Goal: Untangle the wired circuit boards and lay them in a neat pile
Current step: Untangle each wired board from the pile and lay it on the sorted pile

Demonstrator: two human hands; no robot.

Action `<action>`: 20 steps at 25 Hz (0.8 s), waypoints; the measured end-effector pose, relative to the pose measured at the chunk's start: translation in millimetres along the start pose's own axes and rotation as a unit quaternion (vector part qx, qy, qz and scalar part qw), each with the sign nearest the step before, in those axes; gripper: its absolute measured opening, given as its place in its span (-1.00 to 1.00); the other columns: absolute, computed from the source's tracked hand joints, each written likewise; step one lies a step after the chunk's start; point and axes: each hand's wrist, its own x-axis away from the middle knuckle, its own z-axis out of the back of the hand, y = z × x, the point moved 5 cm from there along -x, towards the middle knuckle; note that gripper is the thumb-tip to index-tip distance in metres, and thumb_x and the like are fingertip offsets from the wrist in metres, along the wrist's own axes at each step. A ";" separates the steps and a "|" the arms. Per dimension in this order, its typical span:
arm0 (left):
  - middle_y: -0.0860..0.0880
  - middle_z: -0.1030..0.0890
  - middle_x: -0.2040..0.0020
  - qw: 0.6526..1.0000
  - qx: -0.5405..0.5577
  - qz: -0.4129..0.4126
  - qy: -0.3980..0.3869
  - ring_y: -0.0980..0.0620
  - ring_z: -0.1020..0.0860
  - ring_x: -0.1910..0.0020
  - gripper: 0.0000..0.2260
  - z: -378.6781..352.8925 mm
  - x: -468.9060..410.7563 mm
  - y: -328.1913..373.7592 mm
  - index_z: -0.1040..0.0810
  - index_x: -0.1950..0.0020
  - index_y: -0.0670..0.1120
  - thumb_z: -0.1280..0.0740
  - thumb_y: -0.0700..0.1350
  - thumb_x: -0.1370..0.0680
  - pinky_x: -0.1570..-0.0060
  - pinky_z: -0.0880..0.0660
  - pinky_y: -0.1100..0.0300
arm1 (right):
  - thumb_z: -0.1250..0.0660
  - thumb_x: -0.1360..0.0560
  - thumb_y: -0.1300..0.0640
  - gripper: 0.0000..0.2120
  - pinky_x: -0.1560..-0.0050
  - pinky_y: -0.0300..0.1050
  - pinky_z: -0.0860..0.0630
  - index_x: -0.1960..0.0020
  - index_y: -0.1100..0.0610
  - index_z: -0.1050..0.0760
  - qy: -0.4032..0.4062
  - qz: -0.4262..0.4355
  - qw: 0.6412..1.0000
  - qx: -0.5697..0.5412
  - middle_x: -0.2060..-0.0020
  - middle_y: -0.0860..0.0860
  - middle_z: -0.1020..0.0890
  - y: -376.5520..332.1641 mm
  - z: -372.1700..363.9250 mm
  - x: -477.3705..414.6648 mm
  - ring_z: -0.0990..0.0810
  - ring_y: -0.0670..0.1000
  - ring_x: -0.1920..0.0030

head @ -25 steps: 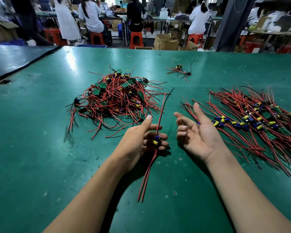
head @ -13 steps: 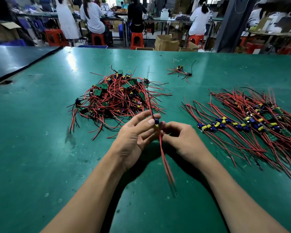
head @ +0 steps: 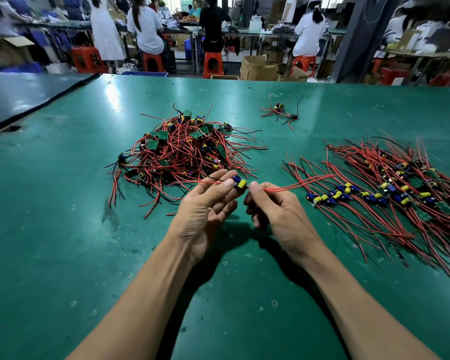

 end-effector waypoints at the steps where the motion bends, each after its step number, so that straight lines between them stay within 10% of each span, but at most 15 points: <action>1: 0.00 -0.71 -0.04 1.000 0.021 0.011 -0.015 0.08 -0.69 0.09 -0.69 -1.6 0.5 -1.2 -0.56 -0.16 -0.12 -0.39 -0.27 -0.43 0.18 -0.59 0.27 | -0.28 -0.63 0.00 -0.68 0.44 -0.27 -0.36 0.27 0.08 -0.55 0.017 -0.005 0.999 -0.029 0.41 -0.02 -0.52 -0.4 2.0 -1.9 -0.41 -0.06 0.46; 7: -0.11 -0.71 0.06 0.990 0.090 0.086 -0.072 0.01 -0.70 0.20 -0.70 -5.7 5.3 -6.6 -0.58 -0.10 -0.17 -0.35 -0.32 -0.38 0.23 -0.63 0.18 | -0.38 -0.41 -0.01 -0.82 0.34 -0.17 -0.21 0.29 0.08 -0.55 -0.028 -0.121 0.962 -0.244 0.40 -0.02 -0.50 -3.4 5.4 1.8 -0.39 -0.10 0.46; 12: -0.04 -0.61 0.33 0.976 -0.057 0.178 -0.113 0.08 -0.56 0.49 -0.70 -10.7 13.9 -15.1 -0.68 0.25 -0.10 -0.36 0.12 -0.43 0.46 -0.55 0.25 | -0.44 -0.34 -0.06 -0.82 0.29 -0.16 -0.26 0.34 0.03 -0.57 -0.113 -0.140 0.970 -0.162 0.38 -0.04 -0.50 1.4 0.6 5.8 -0.37 -0.08 0.37; 20: -0.17 -0.68 0.20 0.985 -0.126 0.087 -0.074 -0.06 -0.67 0.33 -0.64 -5.4 7.3 -18.8 -0.55 -0.07 -0.18 -0.49 -0.13 -0.33 0.30 -0.62 0.16 | -0.38 -0.57 0.11 -0.73 0.31 -0.13 -0.39 0.30 0.11 -0.50 0.019 -0.070 0.997 0.010 0.40 0.09 -0.39 8.8 11.1 -3.5 -0.35 0.02 0.37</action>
